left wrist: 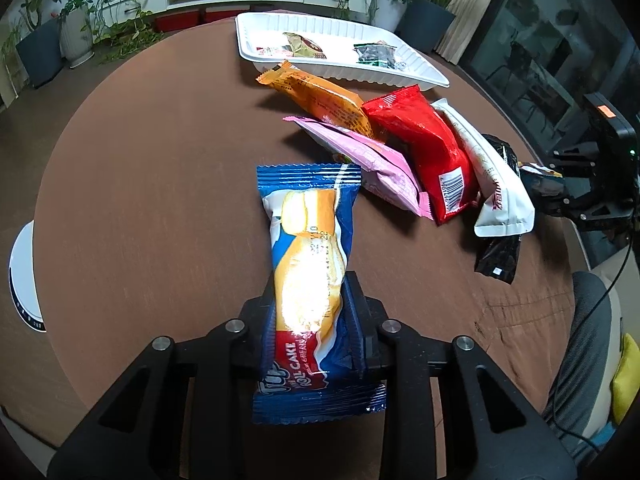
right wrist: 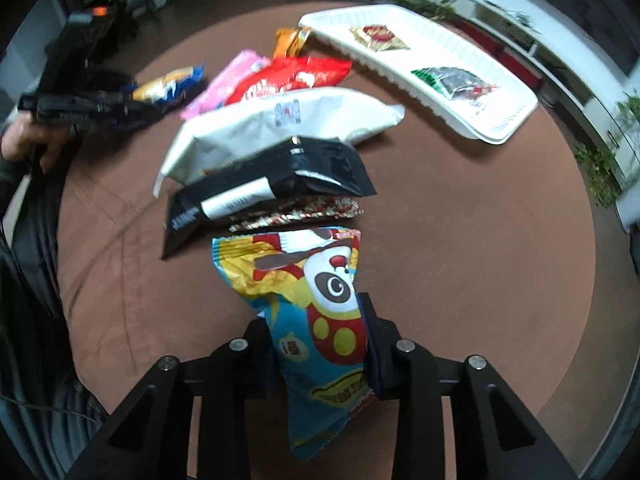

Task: Organize snacks
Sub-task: 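Carry both packets to the white tray and release them inside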

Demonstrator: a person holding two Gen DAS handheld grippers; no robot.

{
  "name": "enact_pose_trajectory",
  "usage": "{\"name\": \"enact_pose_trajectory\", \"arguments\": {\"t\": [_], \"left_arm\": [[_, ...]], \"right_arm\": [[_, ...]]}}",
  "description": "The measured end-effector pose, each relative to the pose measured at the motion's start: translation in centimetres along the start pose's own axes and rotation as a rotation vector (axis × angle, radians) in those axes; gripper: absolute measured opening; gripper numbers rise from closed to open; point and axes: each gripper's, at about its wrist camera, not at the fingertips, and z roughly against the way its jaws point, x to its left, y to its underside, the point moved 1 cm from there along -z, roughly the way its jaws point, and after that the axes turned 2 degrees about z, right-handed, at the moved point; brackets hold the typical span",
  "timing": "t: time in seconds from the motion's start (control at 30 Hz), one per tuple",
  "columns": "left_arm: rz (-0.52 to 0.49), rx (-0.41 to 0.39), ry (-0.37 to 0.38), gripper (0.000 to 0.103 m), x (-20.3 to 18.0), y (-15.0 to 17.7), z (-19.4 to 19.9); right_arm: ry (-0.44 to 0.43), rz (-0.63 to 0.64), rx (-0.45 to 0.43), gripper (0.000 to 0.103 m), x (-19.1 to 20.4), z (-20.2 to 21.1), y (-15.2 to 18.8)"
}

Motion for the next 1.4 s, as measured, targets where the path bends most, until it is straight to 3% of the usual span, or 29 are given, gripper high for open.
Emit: {"name": "enact_pose_trajectory", "arguments": {"t": [0.2,0.57,0.93,1.17,1.4], "left_arm": [[0.026,-0.014,0.052,0.026,-0.2,0.6,0.8],[0.101,-0.092,0.184,0.026,-0.4,-0.4,3.8],[0.170,-0.164,0.258,0.026,0.9,-3.3,6.3],[0.132,-0.243,0.256,0.026,0.6,-9.7,8.5],[0.098,-0.272,0.223,0.026,0.5,-17.9,8.8]], "right_arm": [[-0.008,-0.123,-0.120,0.035,0.9,2.4,0.6],[-0.135,-0.374,-0.390,0.035,3.0,7.1,0.4],[-0.176,-0.594,-0.504,0.035,0.8,7.5,0.6],[-0.162,-0.761,-0.549,0.035,-2.8,8.7,-0.2],[-0.151,-0.771,-0.624,0.035,-6.2,10.8,-6.4]]}}
